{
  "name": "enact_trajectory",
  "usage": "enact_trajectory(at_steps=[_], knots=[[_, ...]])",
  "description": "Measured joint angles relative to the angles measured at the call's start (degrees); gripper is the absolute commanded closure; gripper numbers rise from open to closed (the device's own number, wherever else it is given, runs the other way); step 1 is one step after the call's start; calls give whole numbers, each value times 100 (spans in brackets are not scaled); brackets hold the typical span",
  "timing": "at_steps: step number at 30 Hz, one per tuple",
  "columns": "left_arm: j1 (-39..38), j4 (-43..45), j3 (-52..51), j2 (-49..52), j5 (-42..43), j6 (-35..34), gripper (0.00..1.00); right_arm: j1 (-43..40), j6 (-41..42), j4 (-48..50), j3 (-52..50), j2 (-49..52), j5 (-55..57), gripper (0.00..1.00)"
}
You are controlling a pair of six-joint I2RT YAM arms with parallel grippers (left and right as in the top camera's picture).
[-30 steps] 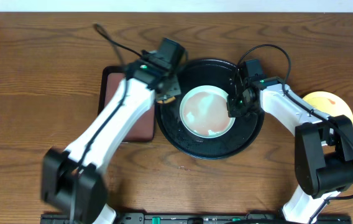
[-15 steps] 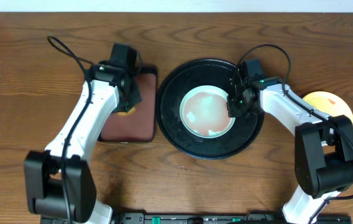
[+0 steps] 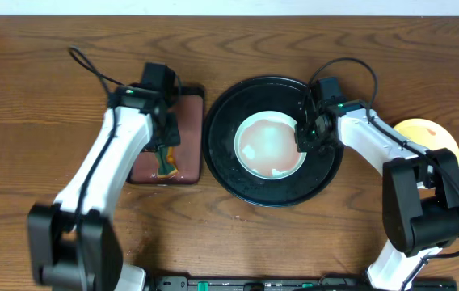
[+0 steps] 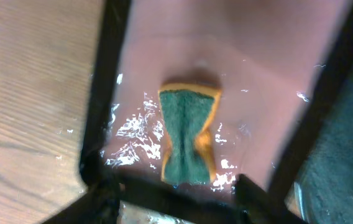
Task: Clean dirty plates on tray and stack at the side
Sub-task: 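Return the sponge to the small tray with the left gripper, then lift the light-green plate and tilt it over the small tray to drain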
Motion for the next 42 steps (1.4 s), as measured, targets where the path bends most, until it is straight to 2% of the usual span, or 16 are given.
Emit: enact_trajectory(at_steps=[5, 9, 13, 17, 22, 28, 32, 42], knots=[[0, -428, 197, -1134, -7, 4, 19, -24, -74, -35, 74, -4, -118, 99], [0, -776, 205, -1856, -2, -2, 18, 92, -374, -151, 350, -243, -94, 99], [0, -1040, 205, -2361, 52, -4, 17, 540, -614, 13, 831, -890, 157, 99], [0, -1182, 205, -2872, 249, -4, 17, 1200, -758, 660, 1248, -1322, 376, 99], [0, -1209, 205, -3434, 332, -4, 16, 2004, -855, 1803, 1294, -1226, 656, 99], [0, -1211, 205, -3689, 374, -4, 16, 2774, -1377, 3119, 1287, -623, 1338, 99], [0, -1211, 205, -3681, 411, -4, 16, 3154, -1926, 3451, 1263, -278, 2079, 99], [0, -1211, 205, -3659, 433, -2, 16, 4140, -3746, 4518, 1228, -256, 4286, 99]])
